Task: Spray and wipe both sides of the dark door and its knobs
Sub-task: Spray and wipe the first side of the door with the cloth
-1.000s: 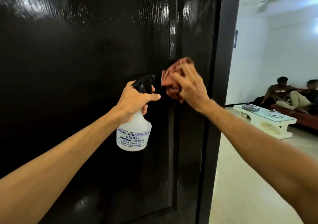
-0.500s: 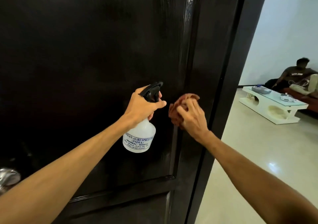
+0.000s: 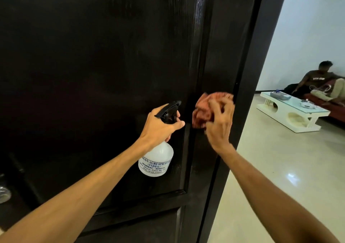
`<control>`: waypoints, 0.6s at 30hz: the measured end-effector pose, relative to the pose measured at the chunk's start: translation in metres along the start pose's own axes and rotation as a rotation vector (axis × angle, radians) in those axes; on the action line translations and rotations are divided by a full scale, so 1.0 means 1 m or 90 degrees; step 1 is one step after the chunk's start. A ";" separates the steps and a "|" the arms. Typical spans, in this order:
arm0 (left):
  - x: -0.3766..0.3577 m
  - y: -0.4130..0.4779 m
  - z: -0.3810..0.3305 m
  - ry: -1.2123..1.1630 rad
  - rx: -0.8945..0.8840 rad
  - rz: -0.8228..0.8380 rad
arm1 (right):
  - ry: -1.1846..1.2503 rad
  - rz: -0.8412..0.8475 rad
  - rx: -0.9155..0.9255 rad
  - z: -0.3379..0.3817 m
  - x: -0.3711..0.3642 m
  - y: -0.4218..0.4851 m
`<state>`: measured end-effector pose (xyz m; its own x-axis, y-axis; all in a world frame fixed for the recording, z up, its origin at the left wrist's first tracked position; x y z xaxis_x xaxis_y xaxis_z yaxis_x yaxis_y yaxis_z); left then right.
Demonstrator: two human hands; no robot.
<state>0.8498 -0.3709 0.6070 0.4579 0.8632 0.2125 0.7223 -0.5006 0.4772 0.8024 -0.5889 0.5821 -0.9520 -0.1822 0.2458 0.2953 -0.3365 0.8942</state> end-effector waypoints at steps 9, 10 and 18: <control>-0.036 0.008 -0.004 -0.036 -0.018 0.037 | -0.005 0.098 -0.267 -0.095 -0.010 -0.124; -0.040 0.007 0.000 -0.040 -0.010 0.040 | -0.003 0.123 -0.301 -0.099 -0.011 -0.139; -0.038 0.009 0.011 -0.015 -0.002 0.029 | 0.082 -0.063 -0.221 -0.052 0.020 0.004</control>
<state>0.8445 -0.4086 0.5937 0.5029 0.8374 0.2142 0.6983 -0.5397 0.4703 0.7890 -0.6420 0.5711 -0.9659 -0.2401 0.0967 0.2335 -0.6469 0.7260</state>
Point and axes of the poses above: each hand's wrist, its own y-axis towards the middle knuckle, its own x-axis out of the back of the hand, z = x × y, the point moved 6 cm from there along y, towards the middle knuckle, and after that the axes turned 7 degrees about -x, right-handed, at the moved point
